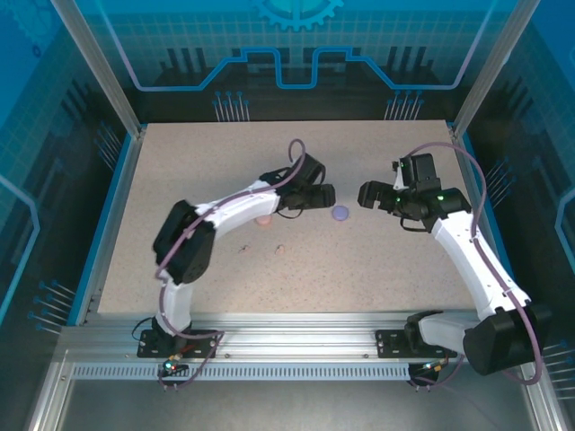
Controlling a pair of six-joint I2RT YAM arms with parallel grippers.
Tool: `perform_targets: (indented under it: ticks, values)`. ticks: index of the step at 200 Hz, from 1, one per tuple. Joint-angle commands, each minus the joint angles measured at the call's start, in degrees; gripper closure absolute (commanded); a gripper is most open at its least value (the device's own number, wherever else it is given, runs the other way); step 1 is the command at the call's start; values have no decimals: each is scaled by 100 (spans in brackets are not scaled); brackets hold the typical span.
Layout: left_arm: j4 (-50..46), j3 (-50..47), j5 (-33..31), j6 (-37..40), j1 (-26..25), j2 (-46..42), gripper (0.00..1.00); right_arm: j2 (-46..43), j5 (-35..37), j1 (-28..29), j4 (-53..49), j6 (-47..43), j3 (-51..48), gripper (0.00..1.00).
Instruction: Insert the wireless bluetooth earbuds into the charging case
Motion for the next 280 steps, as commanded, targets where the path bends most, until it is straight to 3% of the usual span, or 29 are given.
perform_targets:
  ticks: [1,13,16,19,59,99,126,154,215,244,280]
  values:
    - [235,-529,-818,634,6,-1067,18,-93,-192,-122,-87,234,14,0]
    - [421,-905,-1091,937,8,-1564,17,-137,-281,-112,-17,279,-11,0]
    - [463,-995,-1160,1003,12,-1683,5,-142,-278,-109,-9,296,-11,0]
    - [500,-1095,-1246,1065,25,-1798,2,-148,-248,-109,-10,316,-3,0]
    - [900,-2247,-2497,1592,192,-3268,1,-159,-39,-16,-41,354,294,0]
    - [1205,-3209,-3477,1215,492,-4447,1,-172,-374,146,40,353,518,0]
    - [2061,-4030,-3138,1331,842,-5140,1,204,-292,651,-155,337,810,0]
    - [1826,-4103,-2974,1317,1180,-5306,1,814,286,1515,-108,595,1128,0]
    - [1910,-4284,-2342,773,2295,-5126,1,3560,1256,2944,-1341,1486,3416,3]
    - [1050,-3752,-1443,237,2998,-4612,1,4712,1442,3312,-1784,1939,4452,4]
    - [416,-3326,-782,-57,3476,-4087,1,5984,1290,3500,-1934,2094,5708,8]
